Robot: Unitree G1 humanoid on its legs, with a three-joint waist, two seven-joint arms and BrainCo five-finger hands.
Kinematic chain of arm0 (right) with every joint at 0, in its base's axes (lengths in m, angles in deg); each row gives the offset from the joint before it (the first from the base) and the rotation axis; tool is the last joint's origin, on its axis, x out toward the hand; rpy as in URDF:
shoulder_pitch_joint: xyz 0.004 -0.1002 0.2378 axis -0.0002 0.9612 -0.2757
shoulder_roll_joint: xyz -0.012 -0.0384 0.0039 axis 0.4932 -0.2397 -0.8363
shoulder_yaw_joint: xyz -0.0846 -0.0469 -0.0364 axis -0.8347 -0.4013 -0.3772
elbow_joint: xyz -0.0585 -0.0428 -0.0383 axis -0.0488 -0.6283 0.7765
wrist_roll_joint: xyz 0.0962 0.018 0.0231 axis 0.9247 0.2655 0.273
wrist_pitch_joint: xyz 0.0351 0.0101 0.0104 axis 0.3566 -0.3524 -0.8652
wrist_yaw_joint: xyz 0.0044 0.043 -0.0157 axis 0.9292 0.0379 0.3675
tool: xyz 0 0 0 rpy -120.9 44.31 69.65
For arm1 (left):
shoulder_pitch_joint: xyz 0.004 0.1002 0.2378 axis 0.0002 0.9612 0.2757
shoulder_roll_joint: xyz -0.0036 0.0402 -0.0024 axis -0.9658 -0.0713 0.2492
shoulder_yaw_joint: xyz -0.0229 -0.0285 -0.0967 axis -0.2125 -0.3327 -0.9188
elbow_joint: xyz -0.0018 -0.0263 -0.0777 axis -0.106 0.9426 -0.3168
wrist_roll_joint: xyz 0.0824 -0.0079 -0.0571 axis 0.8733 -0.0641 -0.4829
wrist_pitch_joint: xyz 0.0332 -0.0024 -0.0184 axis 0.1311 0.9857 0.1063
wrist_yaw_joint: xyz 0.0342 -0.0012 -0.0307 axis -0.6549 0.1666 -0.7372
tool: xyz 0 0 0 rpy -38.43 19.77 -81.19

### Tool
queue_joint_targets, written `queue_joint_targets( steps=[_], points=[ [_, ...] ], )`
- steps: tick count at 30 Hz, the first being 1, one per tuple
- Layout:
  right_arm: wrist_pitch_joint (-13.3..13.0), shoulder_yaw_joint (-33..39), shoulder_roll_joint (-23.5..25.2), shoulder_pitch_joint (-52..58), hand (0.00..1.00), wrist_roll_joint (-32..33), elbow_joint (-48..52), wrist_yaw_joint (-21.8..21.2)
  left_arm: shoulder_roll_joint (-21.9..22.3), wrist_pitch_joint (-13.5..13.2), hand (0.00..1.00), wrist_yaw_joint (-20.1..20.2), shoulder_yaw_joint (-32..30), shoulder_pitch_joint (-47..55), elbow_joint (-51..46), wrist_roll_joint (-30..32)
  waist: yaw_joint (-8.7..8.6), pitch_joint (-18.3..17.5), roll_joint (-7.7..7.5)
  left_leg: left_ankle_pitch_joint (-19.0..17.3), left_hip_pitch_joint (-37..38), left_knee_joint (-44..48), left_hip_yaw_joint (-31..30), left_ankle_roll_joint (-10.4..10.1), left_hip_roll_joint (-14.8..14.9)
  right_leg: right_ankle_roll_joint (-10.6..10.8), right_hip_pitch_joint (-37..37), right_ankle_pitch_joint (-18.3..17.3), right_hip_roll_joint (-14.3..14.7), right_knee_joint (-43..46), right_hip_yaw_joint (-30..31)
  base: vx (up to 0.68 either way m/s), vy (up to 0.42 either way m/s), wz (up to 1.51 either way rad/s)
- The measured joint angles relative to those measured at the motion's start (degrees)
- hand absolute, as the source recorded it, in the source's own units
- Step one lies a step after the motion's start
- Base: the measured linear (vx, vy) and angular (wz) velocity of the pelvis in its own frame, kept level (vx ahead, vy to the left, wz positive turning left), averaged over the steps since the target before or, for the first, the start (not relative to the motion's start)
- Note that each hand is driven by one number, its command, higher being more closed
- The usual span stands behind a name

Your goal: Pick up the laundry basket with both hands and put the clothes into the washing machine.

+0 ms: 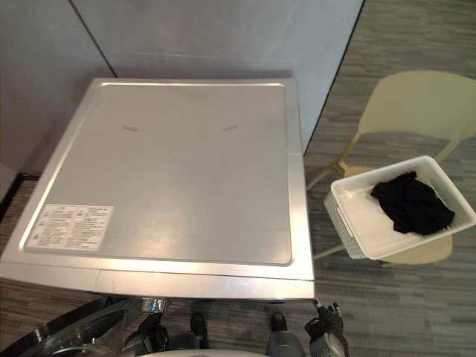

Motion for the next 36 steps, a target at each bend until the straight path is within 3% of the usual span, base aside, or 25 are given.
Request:
queue_joint_targets(
  steps=[4, 5, 6, 7, 8, 11, 14, 15, 16, 19, 21, 24, 26, 27, 28, 29, 30, 31, 32, 34, 35, 36],
  points=[
    [0.02, 0.22, -0.17, -0.09, 0.00, -0.36, -0.61, 0.04, 0.19, -0.62, 0.00, 0.02, 1.14, 0.84, -1.88, -1.55, -0.35, -0.26, 0.49, 0.20, -1.40, 2.68, -1.61, 0.17, -0.19, -0.76, -1.28, -4.12, -0.24, 5.91, -2.04, -0.12, -0.045, 0.35],
    [0.02, 0.28, -0.33, -0.20, 0.00, -0.35, -0.62, 0.06, 0.14, -0.98, 0.00, 0.05, 2.43, 1.04, -2.28, -2.11, -0.66, -0.89, 0.81, 1.93, -1.26, -0.51, -2.93, -0.69, -0.47, -1.16, -3.17, -4.82, -0.21, 7.17, -3.06, -0.17, -0.042, 0.31],
    [0.00, 1.65, 0.08, -0.89, 0.00, -0.35, -0.98, 0.03, 0.58, -0.97, 0.00, 0.18, 2.29, 0.11, -2.26, -2.19, -0.52, -0.64, 0.04, -3.68, -3.25, 7.56, -2.75, -1.13, -0.76, -1.51, -4.67, -4.93, -1.33, 8.19, -3.79, -0.14, -0.027, 0.24],
    [-0.03, 2.46, 0.03, -0.92, 0.00, -0.35, -0.90, 0.03, 0.86, -0.88, 0.00, 0.18, 2.30, 0.17, -2.26, -2.20, -0.54, -0.55, -0.09, -6.98, -4.19, 14.00, -2.63, -2.09, -1.14, -1.51, -4.80, -4.93, -1.68, 8.71, -3.66, -0.10, 0.075, 0.08],
    [-0.09, 3.01, -0.30, -0.02, 0.00, -0.23, -0.65, 0.09, 0.99, -1.01, 0.00, 0.58, 2.32, 1.09, -2.43, -2.19, -0.93, -1.05, 0.66, -11.41, -2.75, 22.94, -2.57, -3.15, -1.86, -1.09, -4.08, -4.39, -1.86, 8.69, -3.39, -0.11, 0.085, 0.03],
    [0.00, 2.93, -0.36, 0.13, 0.00, 0.12, -0.66, 0.05, 0.79, -1.42, 0.00, 0.89, 2.04, 0.86, -2.98, -2.15, -0.98, -1.54, 1.56, -12.78, -1.25, 18.67, -2.28, -2.68, -1.99, -0.19, -4.44, -1.51, -0.23, 6.13, -2.52, -0.13, 0.090, -0.16],
    [0.49, 2.21, 1.38, -0.58, 0.00, 0.10, -1.58, 0.01, -0.11, -1.27, 0.00, 0.89, 2.18, 1.03, -3.07, -1.65, -0.69, -2.46, -0.45, -12.42, 1.22, 7.19, -0.87, -1.49, -3.39, 0.35, -6.41, 3.87, 0.29, 0.47, -0.27, -0.13, 0.058, -0.37],
    [0.87, 2.14, 1.75, -0.94, 0.00, 0.03, -2.48, -0.03, -0.50, -0.90, 0.00, 0.89, 2.90, 1.08, -3.02, -0.47, -0.82, -2.46, -1.63, -9.72, 2.67, 1.83, 0.49, 2.63, -4.60, 0.30, -7.34, 5.45, 0.05, -0.74, 0.56, -0.21, 0.038, -0.35],
    [1.23, 1.77, 1.74, -0.57, 0.00, 0.02, -3.26, -0.04, -0.86, -0.51, 0.00, 0.89, 3.87, 1.06, -2.56, 1.47, -0.90, -2.57, -2.36, -7.69, 3.90, -1.58, 0.63, 3.33, -5.53, 0.48, -7.40, 6.34, -0.28, -1.85, 0.98, -0.20, 0.024, -0.23],
    [1.32, 0.70, 1.33, 1.09, 0.00, -0.25, -3.27, -0.07, -1.25, -0.46, 0.00, 1.05, 7.33, 0.62, -2.00, 4.23, -2.20, -2.42, -3.10, -3.82, 5.93, -8.11, 0.70, 3.44, -7.08, 0.44, -8.23, 7.27, -0.52, -2.96, 1.19, -0.14, -0.006, -0.02],
    [1.36, -0.22, 1.31, 1.06, 0.00, -0.85, -3.22, -0.16, -1.47, -0.45, 0.00, 1.14, 7.54, -0.29, -1.55, 5.89, -2.49, -2.15, -3.64, -3.23, 5.01, -8.40, 1.73, 3.41, -7.14, 0.76, -9.48, 8.11, -0.31, -3.47, 2.33, -0.13, -0.028, -0.31],
    [1.52, -0.65, 2.29, 1.49, 0.00, -2.78, -3.20, -1.18, -3.62, -0.36, 0.00, 1.16, 7.46, -1.38, 0.13, 8.32, -2.77, -0.35, -6.80, -3.52, 4.95, -7.68, 5.73, 2.98, -6.55, 0.58, -10.39, 10.87, 0.97, -5.36, 5.90, -0.09, -0.046, -0.62],
    [1.60, -0.68, 2.94, 2.59, 0.00, -3.32, -3.19, -1.29, -4.96, 0.04, 0.00, 1.18, 6.27, -1.38, 0.18, 10.71, -3.12, -0.17, -8.80, -3.91, 5.06, -6.00, 8.41, 3.23, -5.71, 0.63, -10.70, 10.77, 1.40, -6.27, 5.83, -0.05, -0.058, -0.68],
    [1.59, -0.63, 2.92, 2.90, 0.00, -3.68, -3.20, -1.29, -5.06, 0.32, 0.00, 1.18, 5.41, -1.10, 0.18, 11.42, -3.26, -0.21, -8.88, -4.18, 5.14, -5.40, 9.99, 3.36, -4.80, 1.18, -10.80, 9.28, 1.40, -6.26, 4.60, 0.01, -0.075, -0.78],
    [1.60, -0.63, 2.57, 3.16, 0.00, -4.08, -3.33, -1.28, -4.74, 0.63, 0.00, 1.17, 4.08, -0.57, 0.13, 12.70, -3.70, 0.29, -7.13, -4.27, 5.30, -4.74, 12.26, 3.42, -2.25, 1.77, -11.45, 5.38, 1.32, -4.60, 0.10, 0.05, -0.074, -0.78],
    [1.78, -0.71, 2.53, 2.97, 0.00, -4.40, -3.45, -1.29, -4.77, 0.65, 0.00, 1.18, 4.04, -0.30, -0.26, 12.99, -3.74, 0.35, -6.39, -4.39, 5.38, -4.04, 13.85, 3.22, -0.38, 0.31, -13.52, 5.16, 1.40, 1.09, -3.79, 0.11, -0.072, -0.85],
    [2.27, -0.71, 2.62, 3.61, 0.00, -4.47, -3.48, -1.44, -5.37, 0.70, 0.00, 1.18, 3.25, 0.17, -0.95, 12.98, -3.82, 0.20, -6.56, -4.95, 6.28, -3.12, 14.98, 2.38, 0.47, -1.89, -14.11, 6.20, 0.10, 7.12, -6.64, 0.12, -0.010, -0.67],
    [2.29, -0.57, 2.62, 4.40, 0.00, -4.50, -3.51, -1.56, -5.82, 0.69, 0.00, 1.19, 2.70, 0.42, -1.11, 12.99, -3.82, -0.13, -7.09, -5.70, 6.91, -2.24, 15.34, 1.53, 0.04, -2.09, -13.16, 8.25, -0.74, 7.65, -6.74, 0.12, -0.037, -0.77],
    [2.38, -0.70, 2.55, 4.44, 0.00, -4.95, -4.85, -2.16, -6.41, 0.72, 0.00, 1.23, 1.76, 0.31, -1.01, 13.11, -3.21, -0.83, -7.46, -6.73, 7.65, -0.84, 16.12, 1.17, 0.41, -1.57, -12.36, 8.12, 0.60, 6.12, -5.00, 0.04, -0.057, -0.96],
    [2.45, -1.71, 1.22, 3.90, 0.00, -5.43, -5.16, -2.55, -5.65, 0.62, 0.00, 1.27, 1.89, -0.38, -1.02, 13.22, -2.54, -1.48, -6.27, -7.10, 8.01, -0.90, 17.62, 1.31, 1.37, -1.90, -11.98, 11.06, 2.09, 1.94, -2.10, 0.01, -0.067, -0.94],
    [2.86, -1.72, 1.29, 3.27, 0.00, -6.20, -5.19, -2.55, -5.59, 0.59, 0.00, 1.27, 1.89, -1.04, -1.05, 13.22, -2.54, -1.46, -6.11, -7.38, 8.14, -0.76, 19.81, 0.84, 1.81, -1.66, -11.91, 11.49, 2.22, -0.15, -0.64, -0.02, -0.072, -0.85],
    [3.74, -1.50, 1.36, 2.75, 0.00, -6.84, -5.14, -2.54, -5.66, 0.58, 0.00, 1.24, 1.93, -1.48, -1.08, 13.17, -2.44, -1.43, -6.09, -7.83, 8.83, 0.08, 22.41, 0.11, 1.77, -1.85, -11.75, 9.04, 1.98, -1.49, -0.49, -0.04, -0.085, -0.86]
  ],
)
